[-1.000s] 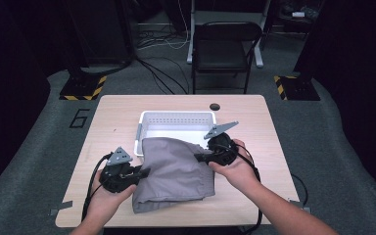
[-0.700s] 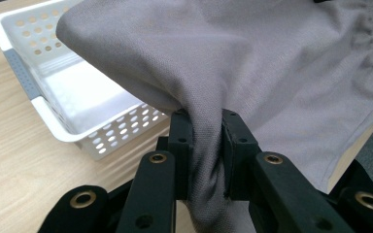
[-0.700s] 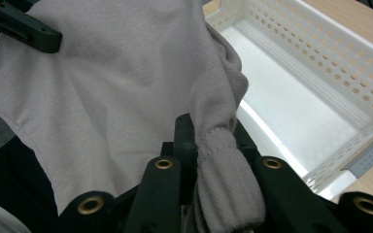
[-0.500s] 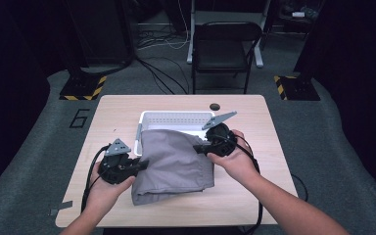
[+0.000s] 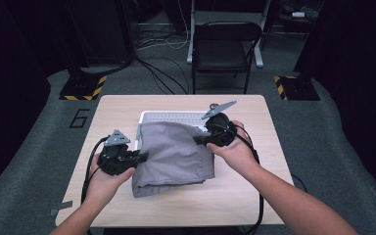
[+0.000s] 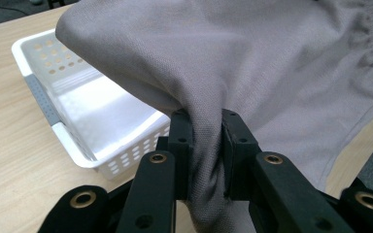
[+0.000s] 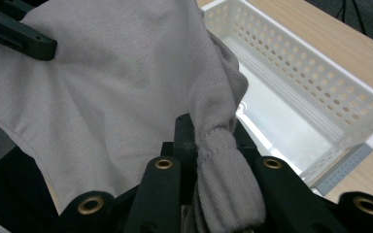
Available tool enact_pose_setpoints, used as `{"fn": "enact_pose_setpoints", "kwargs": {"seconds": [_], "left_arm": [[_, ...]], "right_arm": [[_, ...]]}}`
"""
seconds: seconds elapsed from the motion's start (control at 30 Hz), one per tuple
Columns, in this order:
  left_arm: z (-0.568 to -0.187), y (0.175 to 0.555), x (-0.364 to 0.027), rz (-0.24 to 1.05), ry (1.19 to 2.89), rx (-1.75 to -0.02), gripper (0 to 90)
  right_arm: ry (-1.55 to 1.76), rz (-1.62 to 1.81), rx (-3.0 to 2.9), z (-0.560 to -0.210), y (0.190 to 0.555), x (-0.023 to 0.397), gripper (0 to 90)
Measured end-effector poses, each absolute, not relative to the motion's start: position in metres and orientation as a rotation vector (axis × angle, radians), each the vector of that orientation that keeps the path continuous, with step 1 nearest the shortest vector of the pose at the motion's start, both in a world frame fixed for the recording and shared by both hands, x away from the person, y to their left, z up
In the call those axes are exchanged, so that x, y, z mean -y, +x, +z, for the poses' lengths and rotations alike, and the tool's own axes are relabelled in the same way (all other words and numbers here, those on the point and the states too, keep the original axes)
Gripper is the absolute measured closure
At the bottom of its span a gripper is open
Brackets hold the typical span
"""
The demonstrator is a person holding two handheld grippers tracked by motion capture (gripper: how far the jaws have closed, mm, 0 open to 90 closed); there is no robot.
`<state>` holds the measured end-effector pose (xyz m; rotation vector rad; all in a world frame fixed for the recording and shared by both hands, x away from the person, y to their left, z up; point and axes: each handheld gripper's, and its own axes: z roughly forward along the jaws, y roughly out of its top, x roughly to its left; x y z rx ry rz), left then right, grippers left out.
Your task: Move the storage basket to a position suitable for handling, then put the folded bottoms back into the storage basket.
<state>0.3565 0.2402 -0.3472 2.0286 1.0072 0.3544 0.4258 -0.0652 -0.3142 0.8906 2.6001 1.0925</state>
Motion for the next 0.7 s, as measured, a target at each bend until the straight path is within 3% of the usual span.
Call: {"fn": "enact_pose_setpoints", "kwargs": {"seconds": [0.7], "left_arm": [[-0.331, 0.38, -0.238, 0.372, 2.03, -1.014, 77.3]], "right_arm": [[0.91, 1.099, -2.578, -0.3, 0.447, 0.065, 79.3]]}}
